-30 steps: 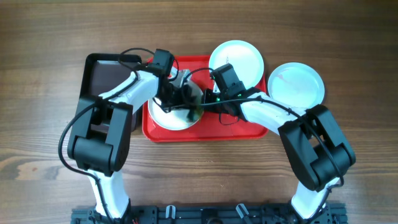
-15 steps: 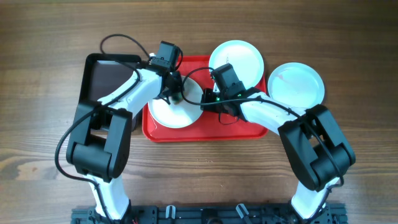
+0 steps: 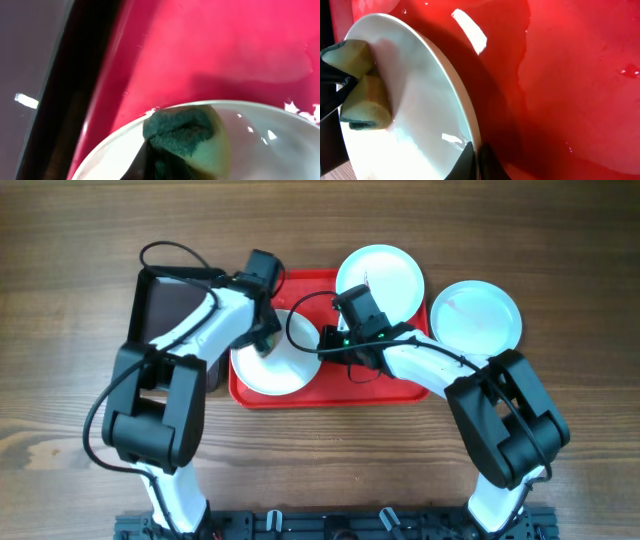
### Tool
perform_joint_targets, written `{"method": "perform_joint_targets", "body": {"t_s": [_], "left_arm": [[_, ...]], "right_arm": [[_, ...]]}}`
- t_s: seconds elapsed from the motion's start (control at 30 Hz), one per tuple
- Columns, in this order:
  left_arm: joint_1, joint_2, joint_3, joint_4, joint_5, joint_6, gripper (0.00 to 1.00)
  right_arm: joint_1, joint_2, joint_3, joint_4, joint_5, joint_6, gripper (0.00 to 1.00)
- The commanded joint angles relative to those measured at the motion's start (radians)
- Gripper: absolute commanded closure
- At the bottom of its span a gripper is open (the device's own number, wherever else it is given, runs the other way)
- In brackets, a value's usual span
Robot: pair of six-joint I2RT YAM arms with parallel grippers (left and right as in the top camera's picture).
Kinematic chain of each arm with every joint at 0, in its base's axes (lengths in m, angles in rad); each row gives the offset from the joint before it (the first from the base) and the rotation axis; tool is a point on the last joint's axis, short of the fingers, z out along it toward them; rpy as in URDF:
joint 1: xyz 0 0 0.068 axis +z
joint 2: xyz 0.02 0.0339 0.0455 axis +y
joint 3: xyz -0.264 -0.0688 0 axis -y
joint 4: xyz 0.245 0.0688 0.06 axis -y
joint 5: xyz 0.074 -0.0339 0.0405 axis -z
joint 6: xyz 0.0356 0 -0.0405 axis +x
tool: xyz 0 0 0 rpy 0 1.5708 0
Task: Clean dirty plates on tray and stack at the side
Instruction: 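Keep scrubbing around the plate with the left-gripper sponge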
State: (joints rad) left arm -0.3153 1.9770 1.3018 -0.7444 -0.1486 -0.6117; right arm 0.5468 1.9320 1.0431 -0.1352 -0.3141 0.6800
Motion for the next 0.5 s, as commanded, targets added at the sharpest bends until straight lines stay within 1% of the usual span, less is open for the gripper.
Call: {"method": "perform_joint_targets", "body": {"t_s": [0.0,0.07,0.2,0.3,0.47], "left_arm": [[0.005,0.071,-0.051,-0.002,0.481,0.282,0.96],[0.005,0.071,-0.051,0.009,0.575,0.372,0.96],[0.008,0.069,-0.048,0.043,0.553,0.38,0.96],[0.017,0.054,-0.004,0.023,0.488,0.377,0.96],[0.032,-0.01,0.113,-0.049,0.324,0.333,0.96]], "right_arm": [[-0.011,0.026,-0.015,-0.021,0.017,0.0,0.96],[-0.011,0.026,-0.015,-0.019,0.011,-0.001,0.96],[-0.011,0.026,-0.015,-0.019,0.006,-0.005,0.96],[-0.011,0.026,-0.015,-0.019,0.006,-0.013,0.96],[-0.015,0.026,-0.014,-0.014,0.007,-0.026,0.94]]}}
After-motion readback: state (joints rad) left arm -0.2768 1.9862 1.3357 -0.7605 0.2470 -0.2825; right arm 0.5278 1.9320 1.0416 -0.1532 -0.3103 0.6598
